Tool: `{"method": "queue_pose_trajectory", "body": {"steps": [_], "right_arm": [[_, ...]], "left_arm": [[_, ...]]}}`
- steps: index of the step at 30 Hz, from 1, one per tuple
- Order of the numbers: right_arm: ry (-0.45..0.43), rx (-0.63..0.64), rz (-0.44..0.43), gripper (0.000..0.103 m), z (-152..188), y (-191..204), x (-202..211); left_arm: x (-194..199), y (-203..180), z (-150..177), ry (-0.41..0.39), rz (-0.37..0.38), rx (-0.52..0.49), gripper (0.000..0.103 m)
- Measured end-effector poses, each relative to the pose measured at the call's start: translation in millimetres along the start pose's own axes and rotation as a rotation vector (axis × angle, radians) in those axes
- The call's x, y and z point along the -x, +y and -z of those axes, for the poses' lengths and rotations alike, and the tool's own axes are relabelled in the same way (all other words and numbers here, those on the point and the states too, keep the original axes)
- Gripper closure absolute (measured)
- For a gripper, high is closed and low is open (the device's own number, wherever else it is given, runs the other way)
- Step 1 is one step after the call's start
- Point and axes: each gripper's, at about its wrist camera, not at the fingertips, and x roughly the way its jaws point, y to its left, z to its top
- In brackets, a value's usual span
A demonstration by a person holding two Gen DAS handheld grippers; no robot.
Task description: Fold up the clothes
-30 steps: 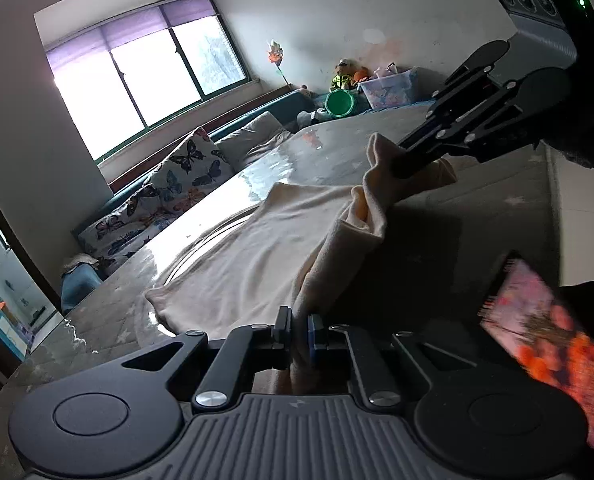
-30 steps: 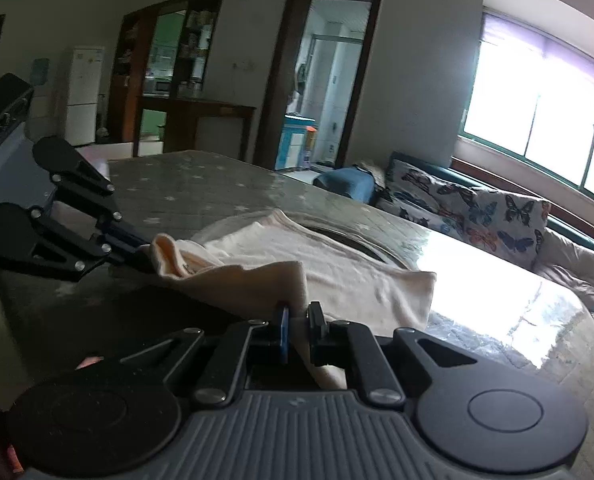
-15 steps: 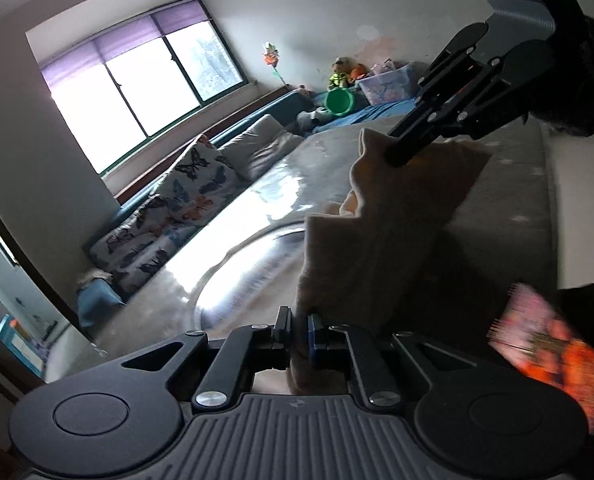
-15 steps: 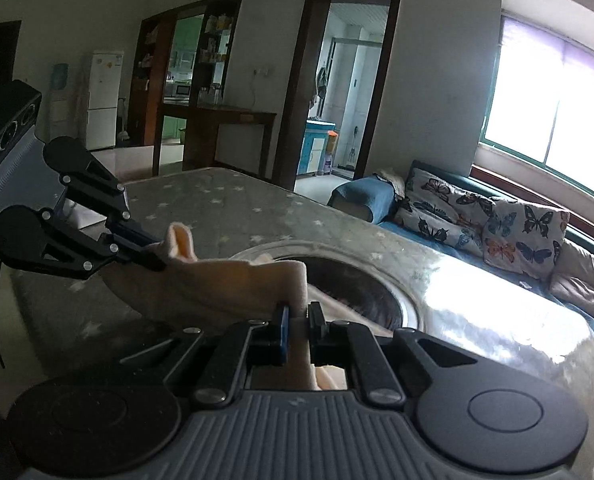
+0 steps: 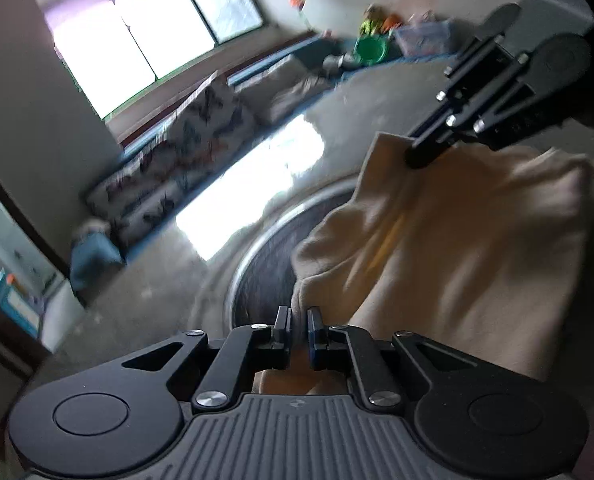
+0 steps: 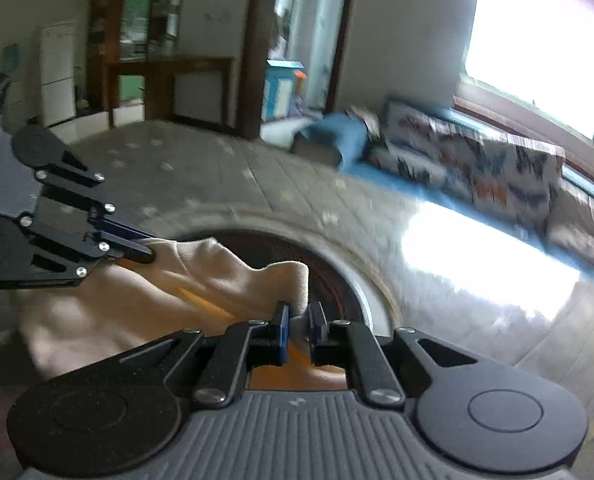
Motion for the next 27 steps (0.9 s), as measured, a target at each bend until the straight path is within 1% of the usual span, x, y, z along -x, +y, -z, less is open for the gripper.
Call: {"method": "queue_pose_trajectory", "body": {"steps": [2,4,5,7,8,9,11,12,13,15,17,19,22,24,25,27], "right_arm": [[0.014,-0.023,0.009,0.091,7.5,-1.5,-12.9],[0.012,-0.053,0.015,0.084,14.5,-6.1,-17.5],[0.004,-0.068,0.020,0.084,17.0,-9.3,-16.3],[-0.019,-0.103,0.035,0.080,17.0,-17.3,-9.5],[-0.031,-0.121,0.042,0.080,16.7,-21.3,-5.9],[-0.041,-0.141,0.042,0.080,16.4,-24.8,-0.5],[-0.056,-0.159,0.004,0.080,12.5,-28.4,5.8],[-0.057,-0.158,-0.020,0.080,11.7,-27.1,7.9],[-0.048,-0.157,-0.055,0.080,11.2,-24.6,8.9],[-0.013,-0.157,-0.112,0.081,9.1,-17.9,1.8],[0.017,-0.151,-0.149,0.081,6.9,-11.2,-7.8],[0.037,-0.140,-0.155,0.080,4.2,-5.9,-19.1],[0.069,-0.168,-0.140,0.080,-0.2,-5.4,-34.6],[0.089,-0.196,-0.129,0.080,-1.7,-8.2,-42.9],[0.091,-0.212,-0.124,0.075,-1.5,-10.5,-45.9],[0.095,-0.246,-0.113,0.067,-1.4,-15.6,-50.6]], "left_arm": [[-8.1,-0.3,3.1,0.008,-0.016,0.000,0.091],[-8.6,1.7,6.0,0.005,-0.032,0.014,0.090],[-8.0,3.7,7.3,0.003,-0.040,0.026,0.088],[-4.5,8.3,9.2,0.005,-0.084,0.054,0.085],[-2.5,10.7,10.1,0.007,-0.108,0.069,0.081],[1.6,14.6,9.9,0.004,-0.126,0.099,0.080],[12.0,23.1,5.5,-0.012,-0.147,0.167,0.080],[21.8,23.2,3.1,-0.036,-0.141,0.198,0.080],[32.1,18.9,1.7,-0.063,-0.114,0.212,0.080],[52.6,8.3,-1.2,-0.117,-0.051,0.231,0.080],[66.2,-8.4,1.1,-0.141,0.018,0.226,0.080],[72.1,-23.7,6.4,-0.126,0.058,0.203,0.080],[69.7,-35.7,19.9,-0.071,0.046,0.179,0.078],[66.8,-33.4,30.5,-0.036,0.037,0.207,0.078],[66.2,-31.4,35.4,-0.023,0.038,0.226,0.077],[68.8,-25.4,43.4,-0.027,0.045,0.268,0.077]]}}
